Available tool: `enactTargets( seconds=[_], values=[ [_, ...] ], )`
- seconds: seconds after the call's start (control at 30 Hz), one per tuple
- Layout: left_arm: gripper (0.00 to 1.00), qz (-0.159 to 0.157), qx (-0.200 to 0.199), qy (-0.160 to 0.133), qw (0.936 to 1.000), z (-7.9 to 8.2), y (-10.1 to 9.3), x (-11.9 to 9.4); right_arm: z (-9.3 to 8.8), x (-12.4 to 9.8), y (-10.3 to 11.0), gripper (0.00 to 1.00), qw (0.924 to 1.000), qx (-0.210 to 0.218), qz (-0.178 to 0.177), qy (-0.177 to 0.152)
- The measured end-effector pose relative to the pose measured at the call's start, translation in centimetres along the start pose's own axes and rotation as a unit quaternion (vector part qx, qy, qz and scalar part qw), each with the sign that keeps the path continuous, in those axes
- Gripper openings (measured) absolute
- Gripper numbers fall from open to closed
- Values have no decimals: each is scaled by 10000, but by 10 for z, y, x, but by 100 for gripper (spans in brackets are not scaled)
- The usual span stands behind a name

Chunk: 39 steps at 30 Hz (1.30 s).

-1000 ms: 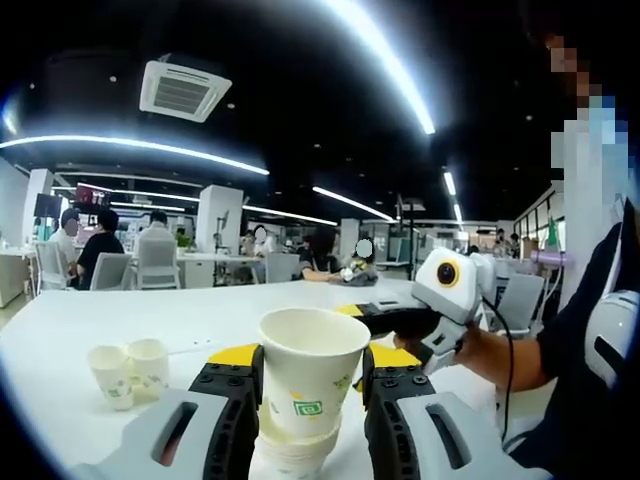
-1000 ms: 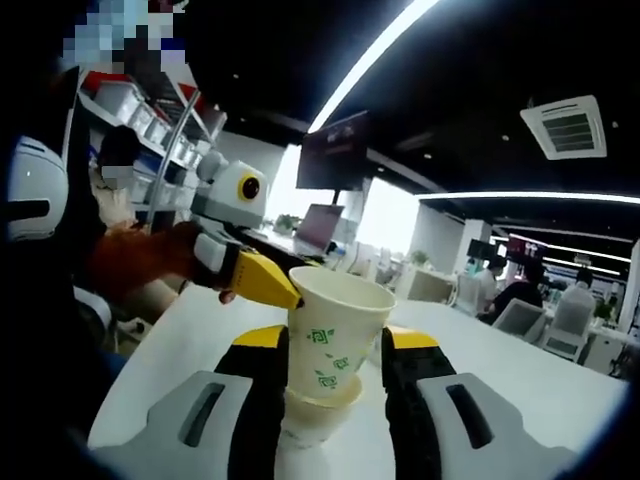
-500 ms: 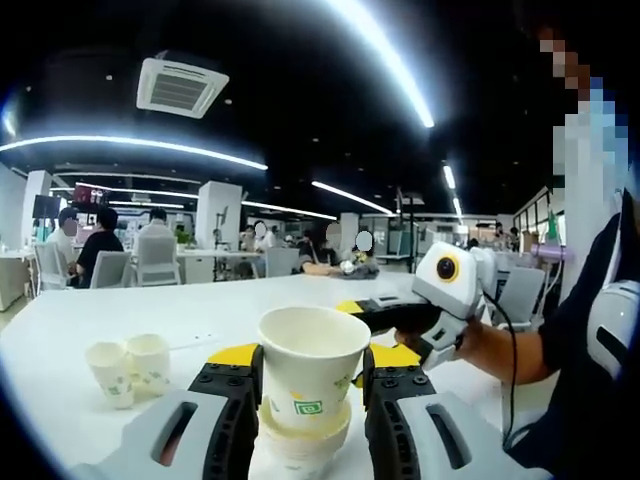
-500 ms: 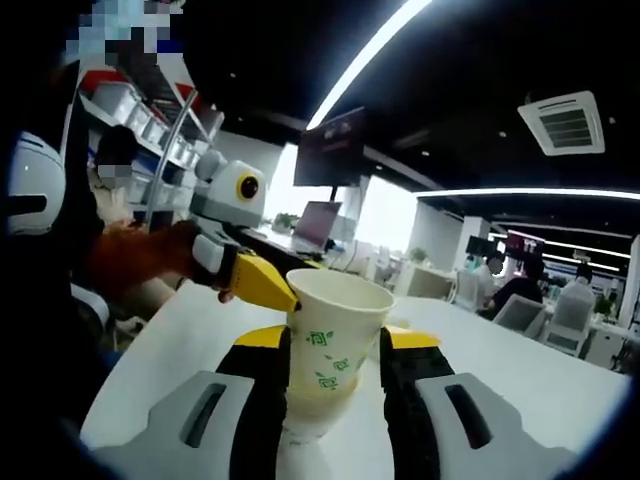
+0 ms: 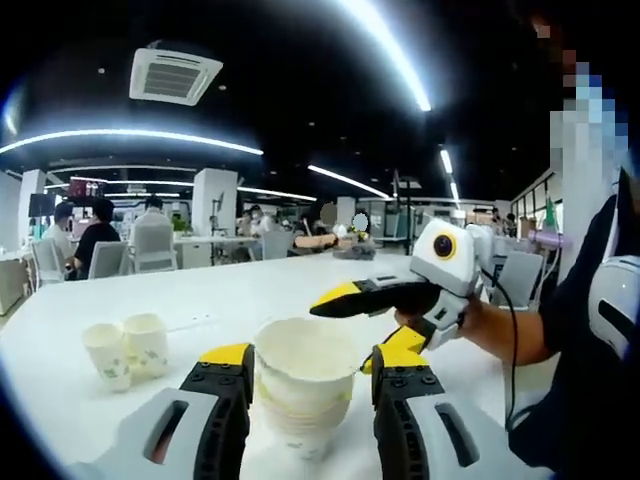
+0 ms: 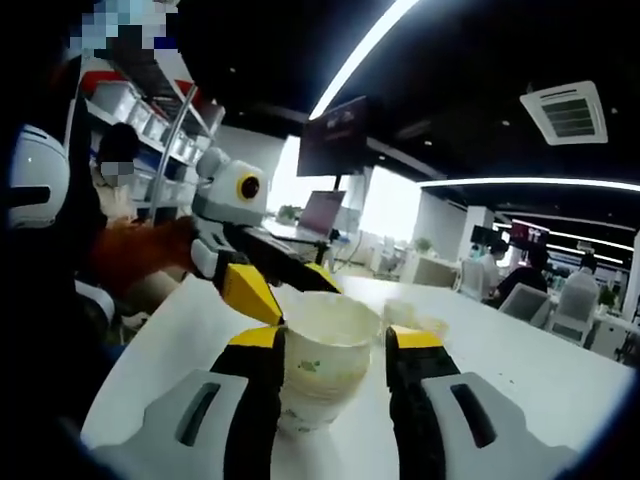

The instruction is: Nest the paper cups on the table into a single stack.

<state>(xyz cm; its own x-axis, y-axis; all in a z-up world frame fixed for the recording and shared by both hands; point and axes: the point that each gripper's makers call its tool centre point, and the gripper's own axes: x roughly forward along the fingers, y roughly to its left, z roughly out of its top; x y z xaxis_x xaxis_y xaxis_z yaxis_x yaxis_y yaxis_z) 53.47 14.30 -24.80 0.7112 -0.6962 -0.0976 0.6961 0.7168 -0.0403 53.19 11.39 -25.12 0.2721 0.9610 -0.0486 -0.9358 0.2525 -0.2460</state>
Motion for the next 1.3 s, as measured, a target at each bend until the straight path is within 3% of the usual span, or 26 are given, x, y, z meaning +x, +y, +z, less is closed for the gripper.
enactTargets(
  seconds=[0.37, 0.67, 0.73, 0.8, 1.03, 1.13, 1.27, 1.3],
  values=[
    [58, 271, -92, -30, 9996, -5, 10, -25, 1, -10, 11, 54, 9998, -113, -15, 158],
    [58, 549, -142, -113, 9983, -10, 19, -44, 6, -24, 22, 57, 10000, 75, -62, 8],
    [58, 661, -197, -123, 9975, -13, 27, -48, 11, -29, 23, 57, 9994, 267, -108, -165],
    [57, 979, -298, -147, 9946, -17, 42, -54, 13, -33, 25, 58, 9985, 438, -118, -297],
    [58, 1453, -501, -263, 9878, -21, 69, -67, 1, -41, 28, 63, 9980, 566, -207, -167],
    [63, 1533, -579, -244, 9862, -24, 75, -69, 4, -43, 30, 71, 9979, 586, -219, -178],
    [81, 1725, -525, -57, 9836, -32, 83, -67, 10, -40, 36, 99, 9985, 479, -236, -156],
    [83, 1761, -480, -58, 9832, -32, 85, -67, 12, -40, 37, 99, 9989, 372, -258, -120]
  ],
)
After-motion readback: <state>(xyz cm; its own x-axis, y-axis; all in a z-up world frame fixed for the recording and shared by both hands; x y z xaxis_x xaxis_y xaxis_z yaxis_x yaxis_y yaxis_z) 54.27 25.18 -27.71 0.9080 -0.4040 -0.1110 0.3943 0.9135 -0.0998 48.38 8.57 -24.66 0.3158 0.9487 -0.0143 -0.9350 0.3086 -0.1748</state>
